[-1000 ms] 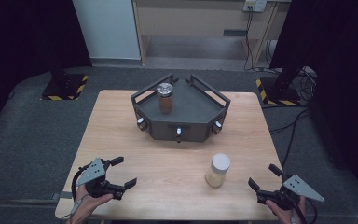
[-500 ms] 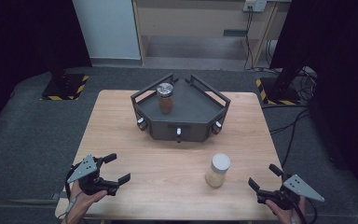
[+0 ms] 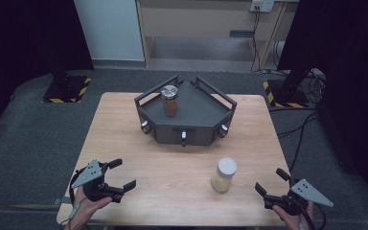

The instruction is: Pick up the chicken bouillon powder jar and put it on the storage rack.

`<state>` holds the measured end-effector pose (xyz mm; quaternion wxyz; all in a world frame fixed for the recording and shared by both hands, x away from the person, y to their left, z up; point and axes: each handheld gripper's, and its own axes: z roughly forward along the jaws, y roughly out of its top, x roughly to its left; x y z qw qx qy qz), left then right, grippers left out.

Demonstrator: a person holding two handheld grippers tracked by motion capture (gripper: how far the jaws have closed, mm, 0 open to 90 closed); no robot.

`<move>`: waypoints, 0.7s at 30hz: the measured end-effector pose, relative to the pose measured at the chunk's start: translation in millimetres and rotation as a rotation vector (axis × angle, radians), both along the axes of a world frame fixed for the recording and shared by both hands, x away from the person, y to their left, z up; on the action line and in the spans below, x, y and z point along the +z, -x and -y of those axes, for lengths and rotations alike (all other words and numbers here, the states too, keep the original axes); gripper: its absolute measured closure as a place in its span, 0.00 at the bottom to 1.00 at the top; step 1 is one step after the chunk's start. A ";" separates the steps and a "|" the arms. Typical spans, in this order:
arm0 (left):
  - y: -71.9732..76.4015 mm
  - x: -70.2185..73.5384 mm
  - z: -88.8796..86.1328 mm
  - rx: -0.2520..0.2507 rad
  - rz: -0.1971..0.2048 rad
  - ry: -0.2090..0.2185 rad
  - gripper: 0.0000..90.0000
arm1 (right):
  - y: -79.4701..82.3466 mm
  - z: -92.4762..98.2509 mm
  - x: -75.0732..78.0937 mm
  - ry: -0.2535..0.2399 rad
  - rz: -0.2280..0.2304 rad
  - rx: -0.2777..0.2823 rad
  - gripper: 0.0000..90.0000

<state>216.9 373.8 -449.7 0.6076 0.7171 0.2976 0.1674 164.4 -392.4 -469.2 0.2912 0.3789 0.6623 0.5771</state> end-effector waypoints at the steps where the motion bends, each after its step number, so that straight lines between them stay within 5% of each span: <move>1: 0.0 0.1 -0.1 -0.001 0.000 -0.001 0.00 | 0.1 0.7 0.0 -0.002 0.002 0.001 0.01; 9: 1.1 0.6 -1.2 0.011 0.001 -0.007 0.00 | 1.6 11.4 1.3 -0.065 0.015 0.016 0.01; 21: 2.6 0.7 -2.4 0.026 -0.005 -0.011 0.00 | -6.3 23.4 36.6 -0.019 0.042 0.123 0.01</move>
